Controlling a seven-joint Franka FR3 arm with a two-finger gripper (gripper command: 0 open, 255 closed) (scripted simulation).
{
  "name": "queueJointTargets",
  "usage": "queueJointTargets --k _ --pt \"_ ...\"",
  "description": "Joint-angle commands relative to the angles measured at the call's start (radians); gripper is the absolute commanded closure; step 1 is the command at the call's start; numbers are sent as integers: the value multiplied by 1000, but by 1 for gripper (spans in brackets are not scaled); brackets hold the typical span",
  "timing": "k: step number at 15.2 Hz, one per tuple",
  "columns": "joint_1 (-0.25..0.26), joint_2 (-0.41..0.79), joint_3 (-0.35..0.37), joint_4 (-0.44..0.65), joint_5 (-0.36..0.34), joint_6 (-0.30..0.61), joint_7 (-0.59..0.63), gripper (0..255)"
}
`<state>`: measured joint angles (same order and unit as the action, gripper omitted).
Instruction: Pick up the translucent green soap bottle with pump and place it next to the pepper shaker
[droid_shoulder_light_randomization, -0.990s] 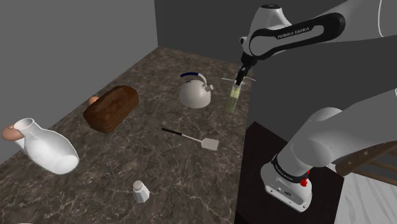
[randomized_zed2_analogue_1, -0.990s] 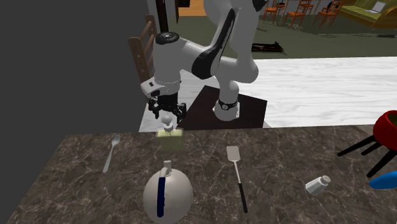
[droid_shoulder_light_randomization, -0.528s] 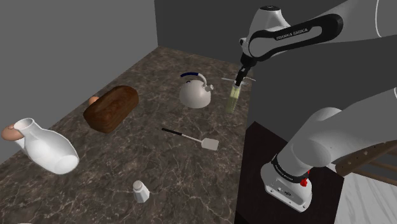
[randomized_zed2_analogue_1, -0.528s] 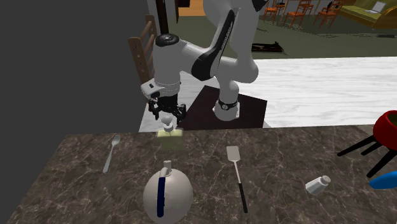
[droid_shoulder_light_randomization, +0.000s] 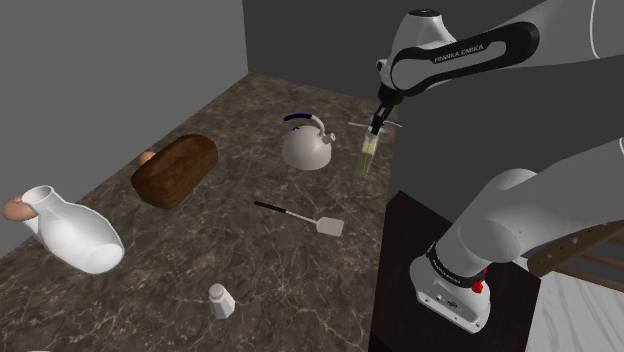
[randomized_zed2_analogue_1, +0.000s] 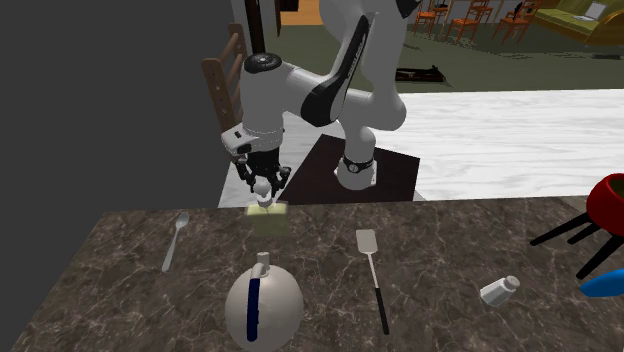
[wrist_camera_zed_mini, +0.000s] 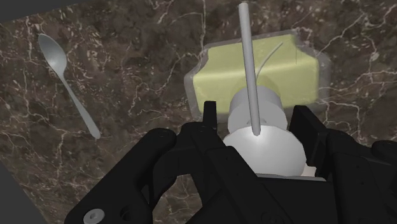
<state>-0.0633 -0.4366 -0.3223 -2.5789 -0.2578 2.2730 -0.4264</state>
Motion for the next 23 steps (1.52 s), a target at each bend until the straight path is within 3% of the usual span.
queueJointTargets --k 1,23 --pt "0 1 0 -1 0 0 0 255" --pt "11 -88 41 218 31 -306 -22 255"
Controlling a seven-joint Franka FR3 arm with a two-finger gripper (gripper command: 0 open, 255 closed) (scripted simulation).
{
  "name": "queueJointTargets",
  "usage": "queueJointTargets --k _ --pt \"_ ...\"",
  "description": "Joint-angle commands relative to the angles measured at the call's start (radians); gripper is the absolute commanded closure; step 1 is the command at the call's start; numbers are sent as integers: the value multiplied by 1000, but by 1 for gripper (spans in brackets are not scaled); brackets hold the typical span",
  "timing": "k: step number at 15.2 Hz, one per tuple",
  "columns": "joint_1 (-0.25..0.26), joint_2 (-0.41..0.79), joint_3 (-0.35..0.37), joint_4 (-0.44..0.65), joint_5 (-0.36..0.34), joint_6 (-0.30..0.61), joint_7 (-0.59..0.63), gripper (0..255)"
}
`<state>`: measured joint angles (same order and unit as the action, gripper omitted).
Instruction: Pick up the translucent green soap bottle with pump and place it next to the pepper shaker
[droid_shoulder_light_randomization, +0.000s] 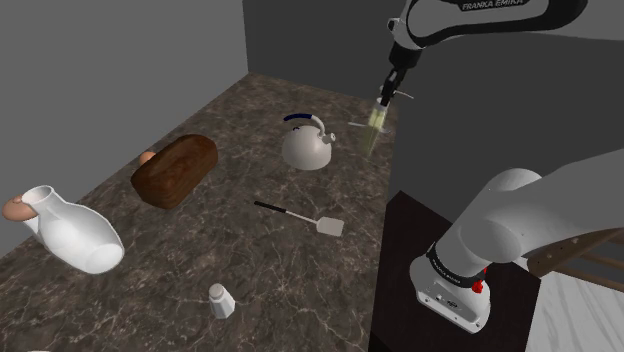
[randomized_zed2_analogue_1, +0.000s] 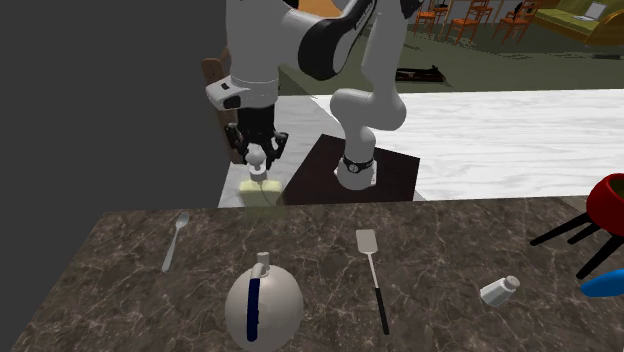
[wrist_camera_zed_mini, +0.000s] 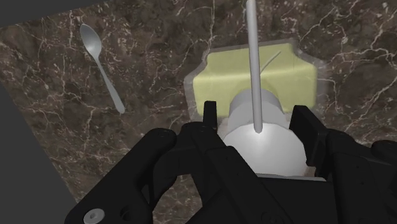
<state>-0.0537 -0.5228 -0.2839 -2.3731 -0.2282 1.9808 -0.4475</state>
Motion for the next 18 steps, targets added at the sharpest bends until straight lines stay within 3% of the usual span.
queueJointTargets --k 1,18 --pt "2 -3 4 25 3 -28 -2 255" --pt "13 12 26 263 28 -252 -24 255"
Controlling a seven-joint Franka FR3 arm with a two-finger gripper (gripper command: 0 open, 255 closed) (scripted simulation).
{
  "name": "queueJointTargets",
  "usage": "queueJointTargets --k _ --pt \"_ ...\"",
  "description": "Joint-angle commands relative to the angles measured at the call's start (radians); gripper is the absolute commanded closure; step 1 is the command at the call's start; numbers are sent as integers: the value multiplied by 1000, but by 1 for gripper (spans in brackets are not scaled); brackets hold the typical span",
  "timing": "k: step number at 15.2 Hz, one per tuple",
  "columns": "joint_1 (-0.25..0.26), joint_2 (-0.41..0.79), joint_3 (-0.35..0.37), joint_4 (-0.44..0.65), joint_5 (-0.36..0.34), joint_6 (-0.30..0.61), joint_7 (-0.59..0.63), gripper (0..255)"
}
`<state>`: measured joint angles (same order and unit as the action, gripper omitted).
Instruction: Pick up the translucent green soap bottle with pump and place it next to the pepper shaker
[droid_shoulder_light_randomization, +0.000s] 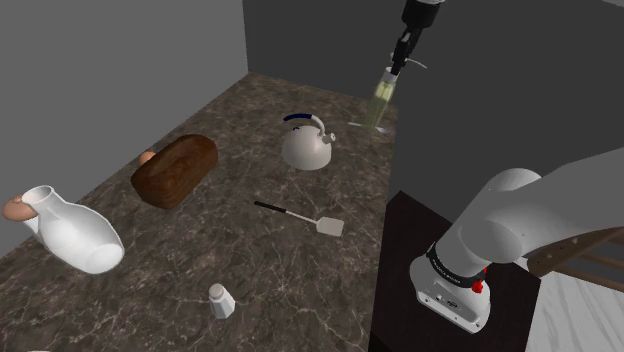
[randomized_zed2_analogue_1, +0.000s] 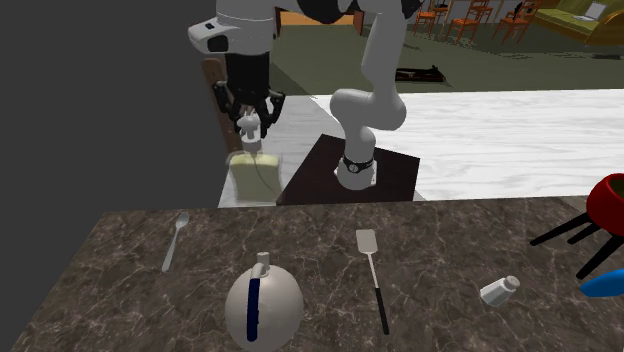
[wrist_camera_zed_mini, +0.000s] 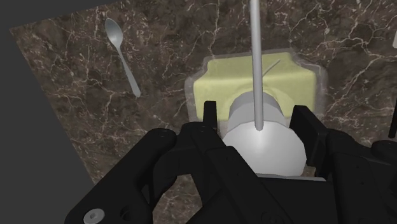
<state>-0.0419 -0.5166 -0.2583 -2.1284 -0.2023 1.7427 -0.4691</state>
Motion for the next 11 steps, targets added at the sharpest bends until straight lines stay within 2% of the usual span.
queueJointTargets --k 1,11 --pt "2 8 2 35 3 -26 -4 255" --pt "8 48 9 204 16 -155 -20 255"
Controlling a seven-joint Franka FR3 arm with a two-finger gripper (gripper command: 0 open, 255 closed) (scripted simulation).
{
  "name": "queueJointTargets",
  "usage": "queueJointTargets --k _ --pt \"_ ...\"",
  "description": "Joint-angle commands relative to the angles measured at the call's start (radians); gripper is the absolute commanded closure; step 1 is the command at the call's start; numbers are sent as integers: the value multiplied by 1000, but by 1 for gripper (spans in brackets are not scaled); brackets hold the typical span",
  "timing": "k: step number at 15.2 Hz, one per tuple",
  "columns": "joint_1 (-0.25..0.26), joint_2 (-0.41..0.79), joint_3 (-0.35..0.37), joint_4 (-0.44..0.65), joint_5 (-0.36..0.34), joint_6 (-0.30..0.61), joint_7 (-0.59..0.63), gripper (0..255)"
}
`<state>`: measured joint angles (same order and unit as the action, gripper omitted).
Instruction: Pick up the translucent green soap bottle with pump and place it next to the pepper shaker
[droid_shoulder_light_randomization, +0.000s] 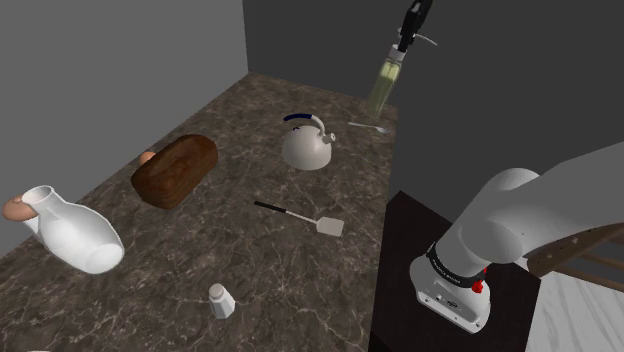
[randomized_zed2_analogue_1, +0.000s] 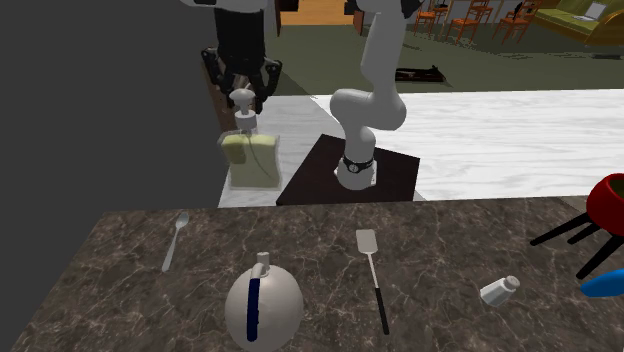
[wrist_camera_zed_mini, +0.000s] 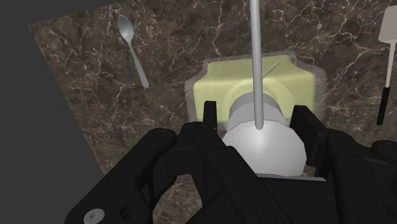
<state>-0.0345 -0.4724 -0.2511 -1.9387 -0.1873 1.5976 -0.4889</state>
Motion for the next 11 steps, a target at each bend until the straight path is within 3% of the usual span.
queueJointTargets --k 1,8,11 --pt "2 9 2 32 3 -23 -2 255" --pt "6 52 3 167 12 -116 -16 255" --pt "14 7 43 131 14 -130 31 255"
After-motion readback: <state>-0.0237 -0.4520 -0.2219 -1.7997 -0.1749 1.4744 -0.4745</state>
